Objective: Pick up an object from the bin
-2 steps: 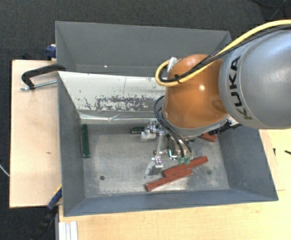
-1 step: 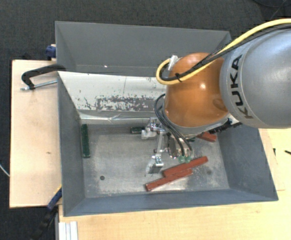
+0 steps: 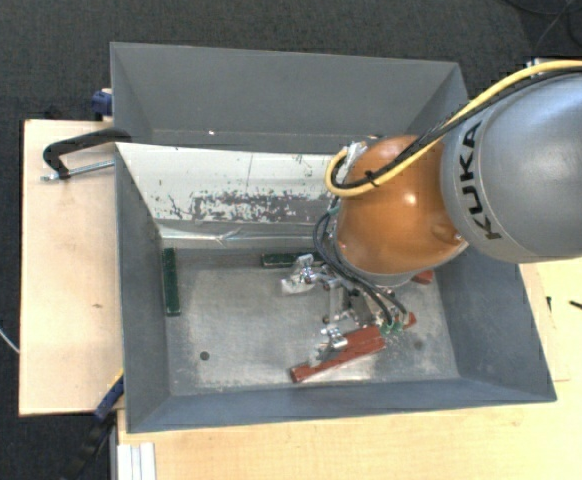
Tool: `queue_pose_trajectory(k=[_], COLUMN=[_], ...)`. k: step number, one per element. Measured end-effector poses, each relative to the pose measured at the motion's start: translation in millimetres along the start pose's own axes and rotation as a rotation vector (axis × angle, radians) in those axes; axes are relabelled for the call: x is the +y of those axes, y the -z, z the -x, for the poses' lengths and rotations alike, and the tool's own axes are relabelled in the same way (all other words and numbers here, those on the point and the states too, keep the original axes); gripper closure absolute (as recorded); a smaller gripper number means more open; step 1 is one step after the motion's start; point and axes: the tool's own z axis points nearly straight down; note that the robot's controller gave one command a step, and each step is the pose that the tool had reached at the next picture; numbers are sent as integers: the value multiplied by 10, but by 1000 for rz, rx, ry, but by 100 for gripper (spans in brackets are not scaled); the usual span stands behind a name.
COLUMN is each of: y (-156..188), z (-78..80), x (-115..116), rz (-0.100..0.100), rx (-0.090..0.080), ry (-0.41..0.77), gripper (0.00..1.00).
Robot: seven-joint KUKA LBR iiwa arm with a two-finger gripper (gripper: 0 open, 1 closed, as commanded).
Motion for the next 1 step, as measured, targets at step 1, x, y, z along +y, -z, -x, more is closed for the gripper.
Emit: queue_pose_trajectory(k=[1], y=[-264], z=[34], x=[-511], rz=[0], rx=[5], ry=[118], gripper=[0])
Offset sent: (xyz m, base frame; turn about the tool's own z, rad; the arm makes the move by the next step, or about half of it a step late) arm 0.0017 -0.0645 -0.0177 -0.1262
